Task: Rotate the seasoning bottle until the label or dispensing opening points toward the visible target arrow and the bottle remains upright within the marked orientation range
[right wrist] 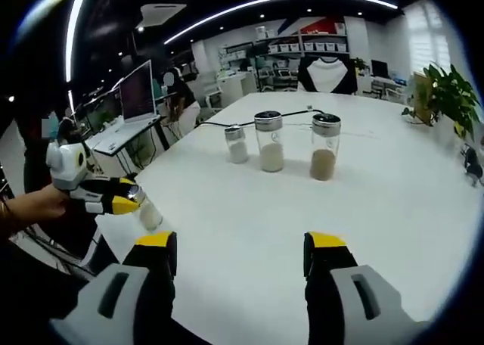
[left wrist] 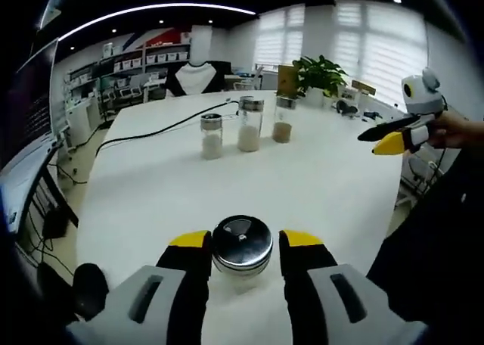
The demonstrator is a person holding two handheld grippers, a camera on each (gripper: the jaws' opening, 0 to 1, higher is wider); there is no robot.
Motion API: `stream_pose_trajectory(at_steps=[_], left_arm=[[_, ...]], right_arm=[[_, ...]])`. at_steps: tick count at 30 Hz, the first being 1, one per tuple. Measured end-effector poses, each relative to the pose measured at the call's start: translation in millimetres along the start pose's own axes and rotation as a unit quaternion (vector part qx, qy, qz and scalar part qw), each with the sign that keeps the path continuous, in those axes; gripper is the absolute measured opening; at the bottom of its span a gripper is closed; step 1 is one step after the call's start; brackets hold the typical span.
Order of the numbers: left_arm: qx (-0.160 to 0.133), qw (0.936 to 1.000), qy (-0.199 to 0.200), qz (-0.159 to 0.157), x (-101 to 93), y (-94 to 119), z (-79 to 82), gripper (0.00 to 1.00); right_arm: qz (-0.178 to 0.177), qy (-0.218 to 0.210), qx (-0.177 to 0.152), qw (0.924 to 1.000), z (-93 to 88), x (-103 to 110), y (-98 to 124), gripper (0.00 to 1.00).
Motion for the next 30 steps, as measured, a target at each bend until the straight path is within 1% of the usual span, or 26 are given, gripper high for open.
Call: stream_pose_trajectory(at_steps=[9,15,19,24,27,30], left_arm=[[-0.012,0.9998,0.008,-0.013,-12.4,-20,4.6,0.42],[-0.014,0.9995,0.007,-0.029,-27.1,-32,7.0,0.43],[-0.018,0.9989,0.008,-0.043,-43.3,-41,9.8,0.44],[-0.018,0.9976,0.005,-0.067,-60.8,-47,10.9,0.44],[-0.010,0.9973,-0.005,-0.072,-67.9,-49,8.3,0.43],[0.002,0.9981,-0.014,-0.060,-66.2,-46,4.0,0.43]], right_arm=[[-0.017,-0.008,-0.001,0.9998,-1.9,-10,7,0.67],[-0.020,-0.009,-0.002,0.9998,-2.4,-11,9,0.67],[-0.020,-0.009,-0.001,0.9998,-3.4,-12,11,0.67],[-0.021,-0.010,-0.002,0.9997,-3.7,-13,13,0.67],[-0.021,-0.011,-0.002,0.9997,-4.0,-14,14,0.67],[-0.021,-0.011,-0.003,0.9997,-4.0,-15,15,0.67]])
Point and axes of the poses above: the point that each gripper's makers call its tool centre point, and the gripper's own axes: y roughly backward along the fingers, x roughly to its left, z roughly out of its top, the point moved 3 cm from there along y, roughly backward along the fingers, and after that the axes turned 11 degrees about -x, right-handed, at the moved point
